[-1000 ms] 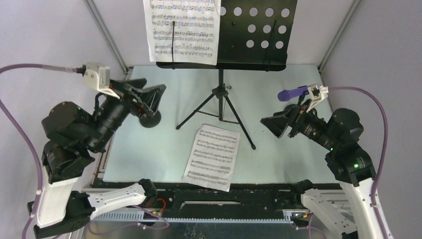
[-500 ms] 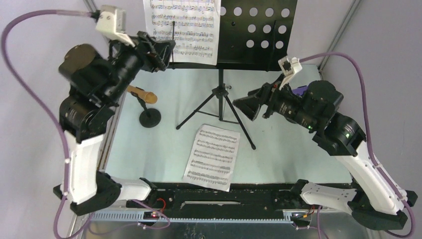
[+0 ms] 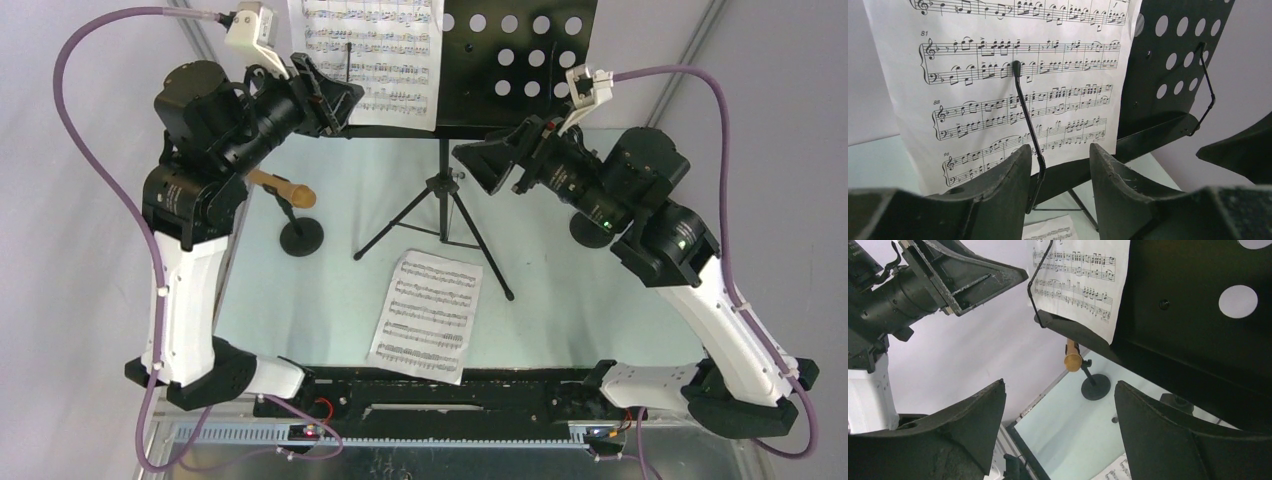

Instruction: Pack up the instrument practice props

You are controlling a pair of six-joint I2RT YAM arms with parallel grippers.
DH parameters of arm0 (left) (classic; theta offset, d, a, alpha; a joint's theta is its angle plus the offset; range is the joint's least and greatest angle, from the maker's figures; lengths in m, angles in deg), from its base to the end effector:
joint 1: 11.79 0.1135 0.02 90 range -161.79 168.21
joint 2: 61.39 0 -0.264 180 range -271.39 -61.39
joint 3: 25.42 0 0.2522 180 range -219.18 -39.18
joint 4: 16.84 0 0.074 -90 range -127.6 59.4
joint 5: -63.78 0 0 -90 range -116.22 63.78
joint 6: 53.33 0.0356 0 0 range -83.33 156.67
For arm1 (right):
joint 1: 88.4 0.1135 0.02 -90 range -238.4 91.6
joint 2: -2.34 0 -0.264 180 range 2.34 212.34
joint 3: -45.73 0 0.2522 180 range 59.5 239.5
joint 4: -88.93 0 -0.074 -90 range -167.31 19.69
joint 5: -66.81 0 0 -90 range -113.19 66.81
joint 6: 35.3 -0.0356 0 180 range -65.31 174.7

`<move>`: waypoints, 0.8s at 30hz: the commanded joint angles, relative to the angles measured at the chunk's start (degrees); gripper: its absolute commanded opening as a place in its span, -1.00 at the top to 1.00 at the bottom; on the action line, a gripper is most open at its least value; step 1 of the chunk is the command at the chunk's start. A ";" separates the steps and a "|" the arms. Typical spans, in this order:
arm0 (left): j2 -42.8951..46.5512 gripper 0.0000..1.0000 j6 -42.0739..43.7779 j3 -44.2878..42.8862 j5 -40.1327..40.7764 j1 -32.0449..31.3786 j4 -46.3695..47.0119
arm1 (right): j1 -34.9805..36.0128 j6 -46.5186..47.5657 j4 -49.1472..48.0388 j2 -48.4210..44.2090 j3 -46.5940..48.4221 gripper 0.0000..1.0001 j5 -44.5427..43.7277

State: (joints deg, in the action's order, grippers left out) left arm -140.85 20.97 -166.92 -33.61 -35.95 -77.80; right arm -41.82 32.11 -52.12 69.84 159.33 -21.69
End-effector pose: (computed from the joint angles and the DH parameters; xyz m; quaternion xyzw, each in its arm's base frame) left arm 0.1799 -0.0857 0.5979 0.0974 0.6937 -0.2852 0.6542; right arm 0.1386 0.1478 0.5528 -0.1471 0.6451 0.4327 0.6123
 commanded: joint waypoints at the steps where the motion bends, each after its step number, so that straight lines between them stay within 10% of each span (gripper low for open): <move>1: -0.74 -0.04 -2.30 -2.27 -5.28 1.09 1.41 | -0.73 -1.24 -4.99 1.30 1.94 -0.72 -1.44; 24: -0.12 -0.13 -1.80 2.05 -4.55 2.37 3.17 | -8.48 -10.25 -12.44 15.62 10.98 -0.44 6.33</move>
State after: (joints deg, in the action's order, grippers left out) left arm -142.05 19.13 -166.24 -37.57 -34.20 -76.16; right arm -50.03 24.02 -61.87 84.64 167.24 -16.47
